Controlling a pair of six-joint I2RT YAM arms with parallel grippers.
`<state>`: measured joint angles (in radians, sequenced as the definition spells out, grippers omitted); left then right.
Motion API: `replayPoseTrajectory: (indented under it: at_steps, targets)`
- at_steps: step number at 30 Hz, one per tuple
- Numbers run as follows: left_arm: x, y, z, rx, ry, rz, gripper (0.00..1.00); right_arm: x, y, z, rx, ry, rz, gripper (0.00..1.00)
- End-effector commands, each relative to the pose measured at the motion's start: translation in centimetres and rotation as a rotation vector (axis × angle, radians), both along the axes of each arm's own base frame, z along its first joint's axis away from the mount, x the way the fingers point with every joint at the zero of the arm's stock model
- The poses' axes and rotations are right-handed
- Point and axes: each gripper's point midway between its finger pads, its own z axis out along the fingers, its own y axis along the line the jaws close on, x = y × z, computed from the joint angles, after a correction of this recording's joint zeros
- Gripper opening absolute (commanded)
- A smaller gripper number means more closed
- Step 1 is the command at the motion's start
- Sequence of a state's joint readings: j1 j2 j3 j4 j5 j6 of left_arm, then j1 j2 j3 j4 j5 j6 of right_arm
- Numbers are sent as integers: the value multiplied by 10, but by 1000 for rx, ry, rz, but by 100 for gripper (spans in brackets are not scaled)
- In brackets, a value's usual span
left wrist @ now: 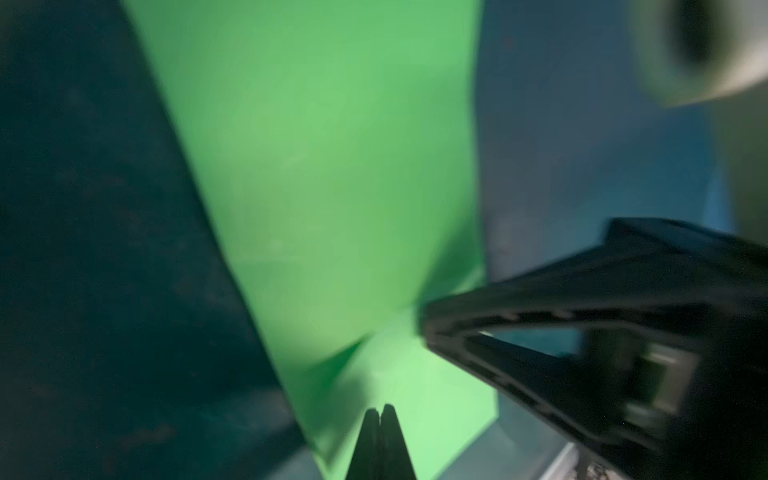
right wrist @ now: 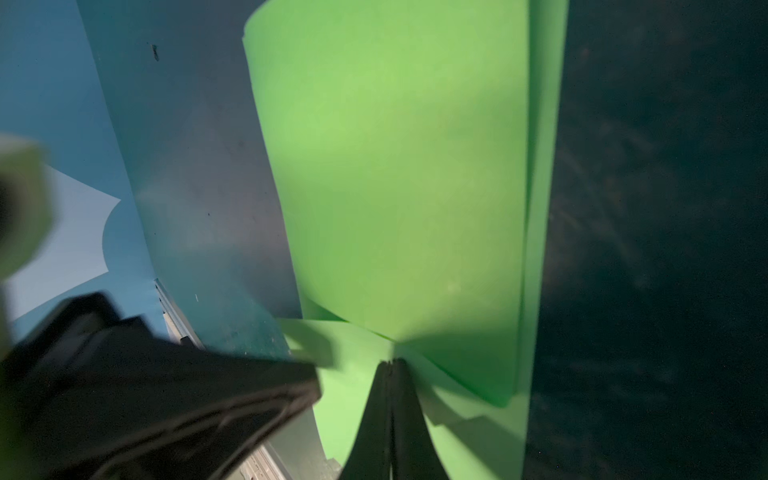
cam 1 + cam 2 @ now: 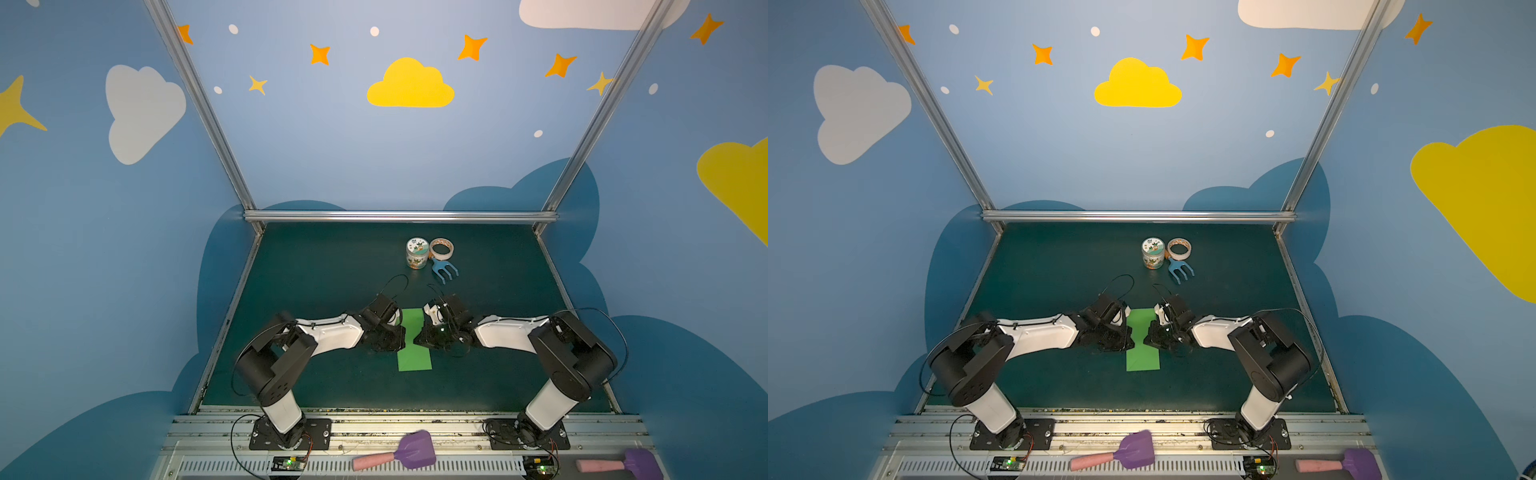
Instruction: Fold a paper plane with a square sheet of paper (fold left side to right side)
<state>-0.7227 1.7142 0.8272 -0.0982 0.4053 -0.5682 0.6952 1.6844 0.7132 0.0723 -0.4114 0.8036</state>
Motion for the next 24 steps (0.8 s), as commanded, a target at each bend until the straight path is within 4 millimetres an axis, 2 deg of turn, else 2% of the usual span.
replayPoseTrajectory:
  at_steps: [1,5,16,21,24]
  targets:
    - [-3,9,-12,39,14,-19,4,-13,-23,-33,-117,54,-25,0]
    - [-8,15,-22,60,28,-15,3,-13,-37,-33,-118,46,-29,0]
    - [-11,18,-25,60,36,-12,4,10,-84,-29,-117,44,-125,0]
    - [-10,17,-24,53,29,-10,4,7,-88,-12,-81,36,-142,0]
    - [-10,16,-22,47,25,-11,4,-5,-88,-2,-43,46,-153,2]
